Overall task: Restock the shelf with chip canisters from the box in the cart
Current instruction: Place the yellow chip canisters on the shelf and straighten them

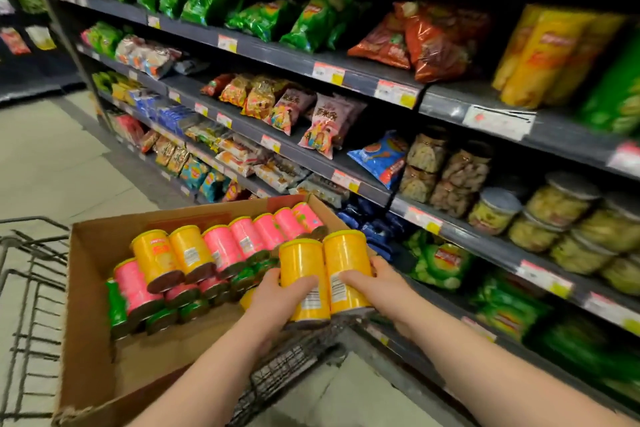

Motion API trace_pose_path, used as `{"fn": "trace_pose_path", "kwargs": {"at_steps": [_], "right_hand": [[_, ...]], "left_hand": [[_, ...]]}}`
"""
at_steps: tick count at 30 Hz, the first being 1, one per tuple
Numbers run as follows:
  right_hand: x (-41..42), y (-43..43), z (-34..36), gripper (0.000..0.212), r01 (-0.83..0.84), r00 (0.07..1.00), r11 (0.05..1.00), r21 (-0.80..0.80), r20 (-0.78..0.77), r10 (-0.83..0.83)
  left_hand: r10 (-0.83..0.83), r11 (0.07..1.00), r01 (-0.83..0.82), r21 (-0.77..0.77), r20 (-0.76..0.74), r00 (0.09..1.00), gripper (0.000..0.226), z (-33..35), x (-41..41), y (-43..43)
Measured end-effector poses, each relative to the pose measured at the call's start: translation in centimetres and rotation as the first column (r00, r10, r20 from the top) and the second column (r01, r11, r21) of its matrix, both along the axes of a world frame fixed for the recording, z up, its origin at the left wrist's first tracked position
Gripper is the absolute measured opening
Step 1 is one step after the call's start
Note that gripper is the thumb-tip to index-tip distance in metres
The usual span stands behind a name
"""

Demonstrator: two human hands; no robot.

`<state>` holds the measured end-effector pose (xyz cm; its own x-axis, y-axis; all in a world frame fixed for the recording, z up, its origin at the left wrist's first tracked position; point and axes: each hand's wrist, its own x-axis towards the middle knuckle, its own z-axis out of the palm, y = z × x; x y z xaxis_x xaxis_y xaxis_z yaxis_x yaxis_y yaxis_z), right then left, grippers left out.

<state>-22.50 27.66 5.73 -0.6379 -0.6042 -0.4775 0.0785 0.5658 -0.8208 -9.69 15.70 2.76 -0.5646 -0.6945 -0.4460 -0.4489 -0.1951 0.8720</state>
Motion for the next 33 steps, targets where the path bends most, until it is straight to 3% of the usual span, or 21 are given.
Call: {"fn": "trace_pose_path", "kwargs": {"at_steps": [2, 6, 10, 14, 20, 33], "right_hand": [[-0.3, 2.3, 0.5, 0.07, 0.065, 0.998, 0.998, -0.022, 0.015, -0.064], [-1.1, 6.5, 1.2, 0.064, 0.158, 0.987, 0.986, -0.06, 0.033, -0.157], [-2.6, 12.1, 1.6, 0.065, 0.242, 0.97, 0.968, -0.059, 0.029, -0.241], [-4.5, 20.1, 2.8, 0.062, 0.332, 0.943, 0.941, -0.067, 0.016, -0.331], [-7.8, 32.1, 4.5, 0.062, 0.446, 0.894, 0.891, -0.091, 0.0, -0.448], [-11.6, 47.3, 8.1, 0.064, 0.492, 0.858, 0.844, -0.213, -0.047, -0.512]], "left_hand": [[-0.04, 0.999, 0.041, 0.031, -0.018, 0.999, 0.073, 0.2, -1.1, 1.6], [-0.134, 0.991, 0.132, -0.031, -0.041, 0.99, 0.039, 1.2, -3.1, 4.9], [-0.226, 0.974, 0.225, -0.016, -0.068, 0.972, 0.061, 1.7, -5.7, 9.3], [-0.313, 0.949, 0.315, 0.008, -0.1, 0.945, 0.04, 2.4, -9.1, 16.4], [-0.443, 0.894, 0.449, 0.016, -0.135, 0.886, 0.046, 4.3, -14.2, 27.3], [-0.505, 0.856, 0.517, -0.018, -0.245, 0.827, 0.041, 9.3, -19.3, 42.1]]}}
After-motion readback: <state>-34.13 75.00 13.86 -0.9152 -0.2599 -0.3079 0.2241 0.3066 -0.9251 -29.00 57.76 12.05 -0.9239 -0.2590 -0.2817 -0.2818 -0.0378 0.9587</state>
